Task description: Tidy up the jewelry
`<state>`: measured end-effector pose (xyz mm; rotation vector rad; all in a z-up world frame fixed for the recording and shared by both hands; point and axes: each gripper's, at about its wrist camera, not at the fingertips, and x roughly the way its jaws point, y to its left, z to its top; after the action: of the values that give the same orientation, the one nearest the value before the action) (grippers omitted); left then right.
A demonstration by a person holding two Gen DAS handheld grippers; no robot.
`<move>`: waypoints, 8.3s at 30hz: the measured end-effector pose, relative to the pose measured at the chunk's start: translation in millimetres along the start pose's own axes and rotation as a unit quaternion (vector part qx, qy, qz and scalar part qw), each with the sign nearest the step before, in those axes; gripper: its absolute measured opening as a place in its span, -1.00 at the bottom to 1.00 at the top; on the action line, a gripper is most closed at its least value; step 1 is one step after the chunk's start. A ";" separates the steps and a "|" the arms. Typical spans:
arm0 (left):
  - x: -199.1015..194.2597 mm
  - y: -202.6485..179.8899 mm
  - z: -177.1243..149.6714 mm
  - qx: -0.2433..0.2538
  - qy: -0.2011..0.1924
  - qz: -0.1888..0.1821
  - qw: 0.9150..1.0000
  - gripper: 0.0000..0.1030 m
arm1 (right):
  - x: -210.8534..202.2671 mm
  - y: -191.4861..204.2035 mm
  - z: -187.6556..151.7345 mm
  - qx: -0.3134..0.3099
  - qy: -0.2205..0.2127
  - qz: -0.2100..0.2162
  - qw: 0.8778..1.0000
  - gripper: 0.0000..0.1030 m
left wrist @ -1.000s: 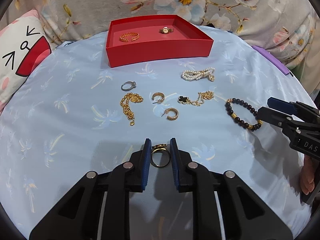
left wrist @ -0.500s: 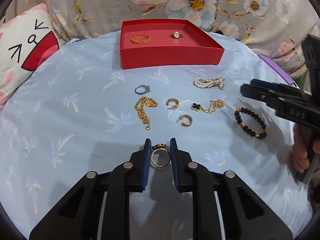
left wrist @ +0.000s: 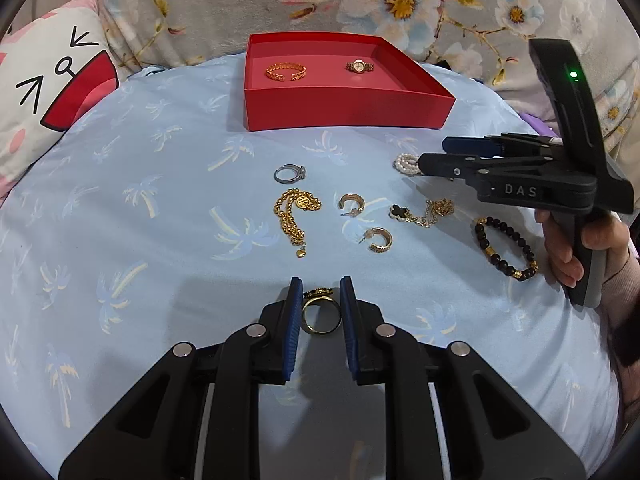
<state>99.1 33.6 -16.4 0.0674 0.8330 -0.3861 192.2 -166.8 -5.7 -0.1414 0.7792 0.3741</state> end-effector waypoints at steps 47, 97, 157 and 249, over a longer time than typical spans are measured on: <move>37.1 11.7 195.0 0.001 -0.065 -0.008 0.998 -0.77 | -8.4 -72.1 96.5 0.144 -0.034 -0.061 0.987 -0.79; 11.3 12.5 64.8 -0.019 -0.058 0.050 0.997 -0.02 | -95.2 2.3 -71.1 0.138 -0.034 -0.087 0.986 -0.29; -5.6 -5.5 34.7 0.005 -0.033 -0.011 0.999 -0.86 | -82.4 16.6 -91.7 0.157 -0.014 -0.074 0.985 -0.85; 24.2 7.5 120.0 -0.007 -0.084 0.063 0.994 -0.29 | -54.2 -5.4 -15.8 0.135 -0.031 -0.096 0.986 -0.50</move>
<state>201.4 8.2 46.2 0.0721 0.6607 -0.2623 148.6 -190.9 21.5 0.0503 0.7399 0.0880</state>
